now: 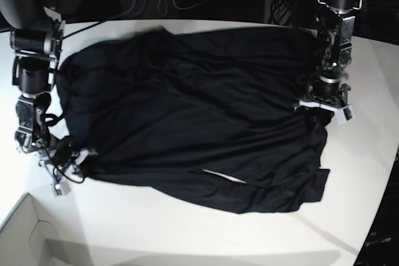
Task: Layout the t-shirt on the table in an organized manner, then fold the t-shirt properly
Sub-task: 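Move the right gripper down along the shirt's side and grasp it, then hold the shirt's sides with both grippers and spread it flat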
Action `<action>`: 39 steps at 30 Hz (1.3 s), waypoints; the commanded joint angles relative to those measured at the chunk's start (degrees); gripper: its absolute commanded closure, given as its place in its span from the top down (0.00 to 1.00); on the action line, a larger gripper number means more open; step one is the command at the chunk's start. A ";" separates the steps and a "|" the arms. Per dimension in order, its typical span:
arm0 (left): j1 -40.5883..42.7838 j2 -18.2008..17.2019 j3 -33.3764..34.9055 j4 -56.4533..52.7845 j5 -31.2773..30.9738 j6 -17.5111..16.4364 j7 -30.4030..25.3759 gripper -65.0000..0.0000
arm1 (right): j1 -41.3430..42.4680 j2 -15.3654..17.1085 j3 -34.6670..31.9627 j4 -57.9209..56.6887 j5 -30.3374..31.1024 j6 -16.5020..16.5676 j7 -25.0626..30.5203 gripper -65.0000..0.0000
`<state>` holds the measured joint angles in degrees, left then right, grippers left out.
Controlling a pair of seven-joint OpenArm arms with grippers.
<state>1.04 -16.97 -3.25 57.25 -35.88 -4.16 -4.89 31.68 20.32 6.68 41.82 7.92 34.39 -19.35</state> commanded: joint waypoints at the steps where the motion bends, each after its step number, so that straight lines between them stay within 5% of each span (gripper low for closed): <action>1: 1.82 0.05 0.21 -2.44 -0.56 3.86 10.73 0.43 | 1.51 1.09 0.31 0.95 0.74 -2.00 2.34 0.00; 9: 1.82 0.05 0.21 -1.83 -0.56 3.86 10.73 0.43 | 1.59 1.00 3.04 0.95 0.65 -17.38 4.80 0.00; 13: 1.82 0.05 0.21 -1.74 -0.56 3.86 10.73 0.43 | 1.68 0.74 4.80 0.95 0.56 -22.22 4.80 0.00; 23: 2.17 0.05 0.12 6.00 -0.83 3.86 10.91 0.43 | 1.51 1.00 0.66 0.95 0.56 -19.58 4.19 0.02; 32: 3.14 -1.62 0.04 23.05 -0.56 3.86 10.91 0.43 | 1.42 2.32 0.22 1.03 0.56 -17.47 1.99 0.48; 39: -3.10 -1.89 0.74 23.76 -0.47 3.86 11.08 0.43 | -3.15 3.46 1.98 6.22 0.74 -17.47 1.64 0.59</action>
<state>-0.97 -18.33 -2.22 80.14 -36.38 -0.54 7.35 27.00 22.63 8.38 47.22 8.14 16.71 -18.85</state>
